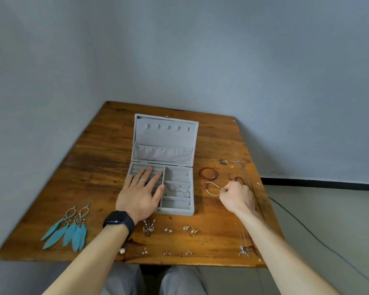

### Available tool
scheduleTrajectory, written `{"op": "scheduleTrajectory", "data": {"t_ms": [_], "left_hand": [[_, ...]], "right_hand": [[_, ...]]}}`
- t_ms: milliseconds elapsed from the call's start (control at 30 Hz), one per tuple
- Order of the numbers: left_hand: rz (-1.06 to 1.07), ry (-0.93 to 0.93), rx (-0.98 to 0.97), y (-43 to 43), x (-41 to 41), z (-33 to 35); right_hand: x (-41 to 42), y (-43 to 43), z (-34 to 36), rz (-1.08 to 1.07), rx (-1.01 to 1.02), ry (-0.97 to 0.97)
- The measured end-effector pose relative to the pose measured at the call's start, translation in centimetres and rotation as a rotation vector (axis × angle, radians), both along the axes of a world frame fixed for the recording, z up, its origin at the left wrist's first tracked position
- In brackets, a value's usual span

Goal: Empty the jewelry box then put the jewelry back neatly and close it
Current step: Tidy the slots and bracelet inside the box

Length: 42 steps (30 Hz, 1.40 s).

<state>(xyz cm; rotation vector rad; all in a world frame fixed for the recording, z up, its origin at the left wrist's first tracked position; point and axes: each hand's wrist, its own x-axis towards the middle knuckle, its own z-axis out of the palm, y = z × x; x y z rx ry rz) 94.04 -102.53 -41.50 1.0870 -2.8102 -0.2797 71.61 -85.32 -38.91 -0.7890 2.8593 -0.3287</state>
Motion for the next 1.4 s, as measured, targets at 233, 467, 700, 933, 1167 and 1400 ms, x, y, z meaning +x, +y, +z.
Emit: {"op": "scheduleTrajectory", "data": {"t_ms": [233,467,700,933,1167,1400], "left_hand": [[-0.002,-0.005,0.010,0.0,-0.1,0.0],[0.002,-0.013,0.024,0.1,0.0,0.1],[0.007,0.008,0.016,0.1,-0.1,0.0],[0.008,0.000,-0.006,0.2,0.0,-0.1],[0.020,0.003,-0.014,0.3,-0.2,-0.1],[0.023,0.016,0.001,0.2,-0.1,-0.2]], "right_hand": [[1.5,0.6,-0.9,0.274,-0.119,0.224],[3.8,1.6,-3.2,0.407,-0.116,0.210],[4.3,1.5,-1.0,0.410,-0.262,0.281],[5.7,-2.0,1.4,0.501,-0.306,0.182],[6.1,-5.4,1.2,0.494,-0.065,0.234],[6.8,-7.1,0.6,0.610,0.089,0.393]]}}
